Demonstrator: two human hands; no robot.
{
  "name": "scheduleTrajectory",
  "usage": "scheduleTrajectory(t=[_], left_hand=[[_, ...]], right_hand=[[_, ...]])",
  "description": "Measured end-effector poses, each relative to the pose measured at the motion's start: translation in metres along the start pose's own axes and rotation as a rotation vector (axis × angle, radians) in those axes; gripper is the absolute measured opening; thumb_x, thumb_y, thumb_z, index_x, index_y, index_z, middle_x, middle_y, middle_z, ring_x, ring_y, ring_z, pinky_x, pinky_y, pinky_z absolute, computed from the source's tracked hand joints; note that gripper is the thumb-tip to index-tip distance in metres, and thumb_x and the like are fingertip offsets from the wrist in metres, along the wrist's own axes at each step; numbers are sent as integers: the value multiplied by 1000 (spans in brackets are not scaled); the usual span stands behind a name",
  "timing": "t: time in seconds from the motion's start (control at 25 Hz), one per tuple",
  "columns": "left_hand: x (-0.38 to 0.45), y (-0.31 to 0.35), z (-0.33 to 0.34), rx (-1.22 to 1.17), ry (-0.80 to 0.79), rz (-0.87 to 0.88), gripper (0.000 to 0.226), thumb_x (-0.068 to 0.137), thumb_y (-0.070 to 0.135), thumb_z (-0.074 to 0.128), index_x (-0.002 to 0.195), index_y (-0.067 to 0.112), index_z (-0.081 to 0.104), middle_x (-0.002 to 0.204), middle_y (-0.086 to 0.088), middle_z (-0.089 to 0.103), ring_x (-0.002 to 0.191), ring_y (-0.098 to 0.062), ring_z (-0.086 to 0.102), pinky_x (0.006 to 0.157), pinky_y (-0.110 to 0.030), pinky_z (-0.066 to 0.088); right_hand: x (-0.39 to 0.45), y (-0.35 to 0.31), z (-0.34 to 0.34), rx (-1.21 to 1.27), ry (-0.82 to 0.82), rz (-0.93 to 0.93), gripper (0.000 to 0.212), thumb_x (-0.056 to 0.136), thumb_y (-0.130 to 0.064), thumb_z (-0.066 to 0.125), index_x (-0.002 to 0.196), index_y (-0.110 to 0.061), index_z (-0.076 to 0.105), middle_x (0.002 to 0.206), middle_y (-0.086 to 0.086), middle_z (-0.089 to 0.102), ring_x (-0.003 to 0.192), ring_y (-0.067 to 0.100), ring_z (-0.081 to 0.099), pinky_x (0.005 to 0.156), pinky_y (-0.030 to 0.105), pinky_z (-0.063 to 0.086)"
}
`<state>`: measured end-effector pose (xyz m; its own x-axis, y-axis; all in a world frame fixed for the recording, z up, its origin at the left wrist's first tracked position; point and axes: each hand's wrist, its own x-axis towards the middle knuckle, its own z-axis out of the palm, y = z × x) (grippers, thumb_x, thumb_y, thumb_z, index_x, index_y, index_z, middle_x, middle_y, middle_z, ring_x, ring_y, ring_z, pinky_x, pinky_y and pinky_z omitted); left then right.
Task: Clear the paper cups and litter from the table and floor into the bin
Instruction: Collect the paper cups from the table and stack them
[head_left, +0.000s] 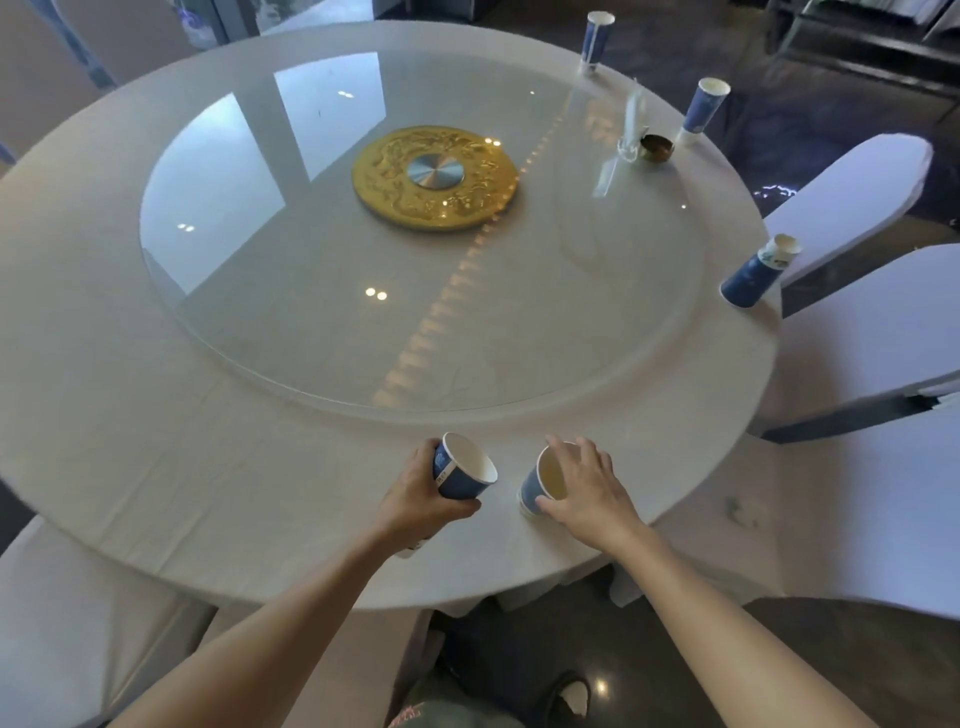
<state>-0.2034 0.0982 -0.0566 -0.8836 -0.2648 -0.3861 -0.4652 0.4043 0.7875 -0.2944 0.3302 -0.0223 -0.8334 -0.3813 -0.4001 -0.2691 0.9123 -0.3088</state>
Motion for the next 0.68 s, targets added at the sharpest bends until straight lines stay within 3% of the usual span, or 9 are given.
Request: scheduleTrajectory(t=[0.2,0.36,0.44,0.56,0.68], left_hand=[[-10,33,34,43,-7,-1,74,67,24,88,123,39,42,113,9,61,101,-15,64,68,-23,48],[-10,75,75,92,-13,28,76,70,21,89,123,37,38,111,7,60,97,-16,64,61,-21,45],[-8,96,97,147,6,64,77,67,25,90,124,35,40,116,3,61,101,-20,63,67,-25,49],[-4,127,131,280,76,117,84,64,31,88,137,28,46,118,6,51,108,-24,59,89,-42,54],[-1,153,163,348,120,163,88,65,31,89,143,25,48,117,4,45,112,-26,54,95,-41,48]], right_hand=[[-8,42,-40,129,102,25,88,85,-50,67,159,-31,23,146,8,37,132,28,38,97,40,49],[-22,86,-80,301,282,62,95,85,-47,72,160,-20,20,151,9,36,139,30,36,105,41,43],[-33,111,-98,385,383,53,95,85,-46,74,159,-17,23,155,8,35,142,29,36,110,42,41],[-51,150,-122,492,481,11,93,84,-44,76,158,-19,26,156,5,35,142,24,37,113,44,43],[-71,183,-137,589,485,-27,89,85,-43,78,157,-22,29,153,2,37,138,18,41,110,40,44]])
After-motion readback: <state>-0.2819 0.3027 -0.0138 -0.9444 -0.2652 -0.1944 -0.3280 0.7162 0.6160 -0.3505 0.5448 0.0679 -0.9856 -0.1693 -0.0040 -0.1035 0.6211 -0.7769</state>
